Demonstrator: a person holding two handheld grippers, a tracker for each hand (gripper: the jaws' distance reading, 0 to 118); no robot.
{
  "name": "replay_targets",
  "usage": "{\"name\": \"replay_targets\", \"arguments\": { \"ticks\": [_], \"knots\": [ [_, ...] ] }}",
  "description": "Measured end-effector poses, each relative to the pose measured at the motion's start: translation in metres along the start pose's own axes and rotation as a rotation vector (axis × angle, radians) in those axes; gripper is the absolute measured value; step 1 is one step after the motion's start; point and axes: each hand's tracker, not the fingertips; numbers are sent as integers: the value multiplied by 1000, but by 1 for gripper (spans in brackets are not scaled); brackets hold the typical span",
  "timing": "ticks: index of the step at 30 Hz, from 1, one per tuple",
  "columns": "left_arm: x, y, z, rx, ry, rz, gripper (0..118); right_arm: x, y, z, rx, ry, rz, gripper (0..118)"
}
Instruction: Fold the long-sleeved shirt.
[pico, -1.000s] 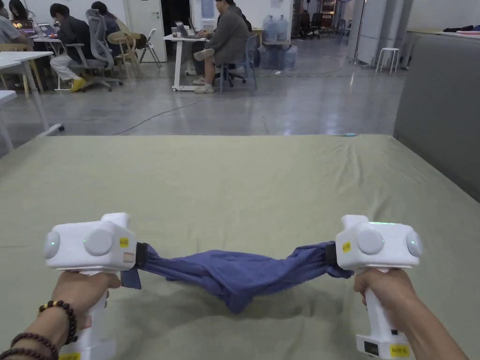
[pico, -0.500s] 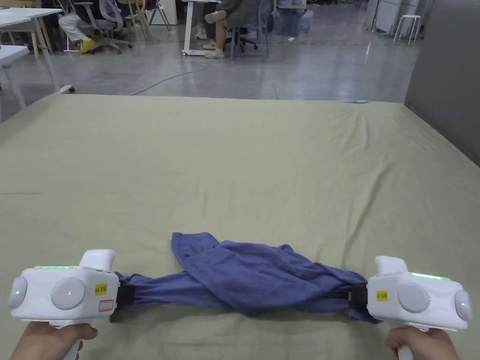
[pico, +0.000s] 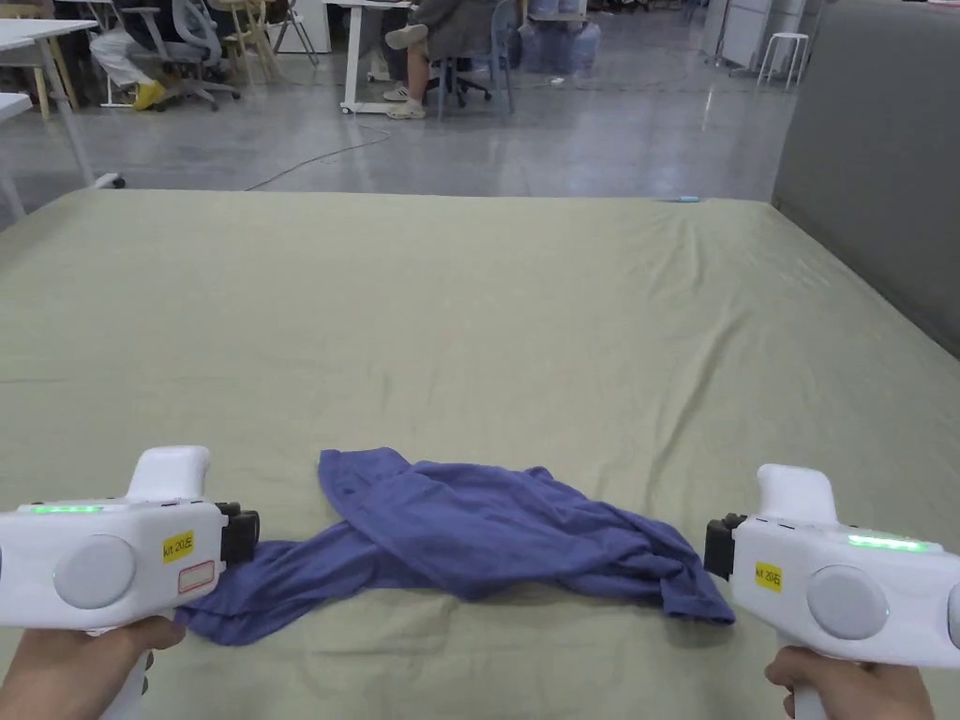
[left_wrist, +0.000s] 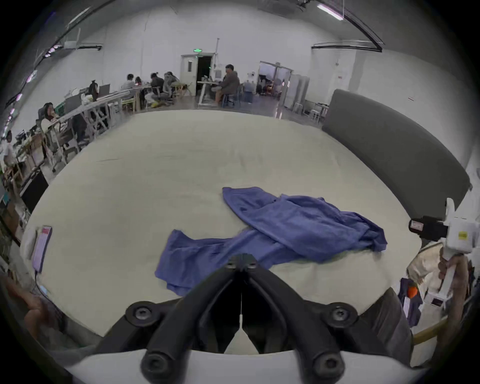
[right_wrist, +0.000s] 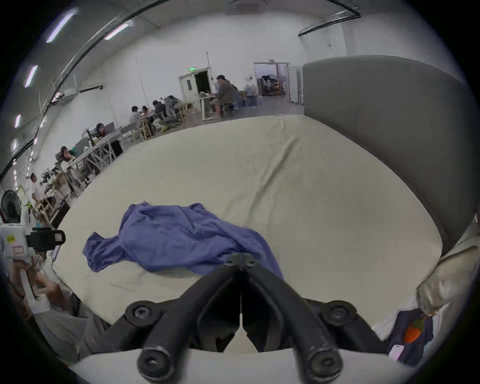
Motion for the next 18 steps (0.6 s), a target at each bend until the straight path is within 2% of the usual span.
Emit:
{"name": "replay_targets", "arguments": {
  "ticks": [1,2,3,4,6,7,9,11,13,14,15,16,17,18],
  "knots": [
    [7,1,1,15,-2,-13,0,-1,0,-7,-8,-4,2,5],
    [10,3,-1,9,-11,-37,0,-2,0,-17,-14,-7,9,33],
    [13,4,-4,0,-15,-44,0,2,5,-20,-20,-4,16,88],
    [2,12,-20,-4,-13,-49,0,1,6,-35,-60,-13,41,114],
    [-3,21,-36,-8,-16,-56,0,-3,2,-68,-156,-52,59,117],
    [-6,27,-44,-12,-19,-56,0,-1,5,-74,-184,-54,79,116],
    [5,32,-49,-18,-11,-47,0,-6,0,-96,-251,-67,103,103],
    [3,43,-66,-30,-7,-51,0,-5,-2,-112,-278,-77,105,96],
    [8,55,-77,-40,-3,-56,0,-6,-4,-134,-321,-118,136,82],
    [9,62,-86,-43,-4,-57,0,-7,-5,-145,-338,-143,153,65],
    [10,68,-93,-50,-4,-56,0,-4,-3,-146,-331,-146,152,28],
    [12,75,-99,-53,-8,-50,0,-1,-4,-148,-328,-106,138,8],
    [12,80,-108,-51,-20,-49,0,-2,-4,-149,-323,-82,121,8],
    [12,85,-118,-42,-18,-53,16,-4,-3,-149,-330,-114,143,7]
  ]
}}
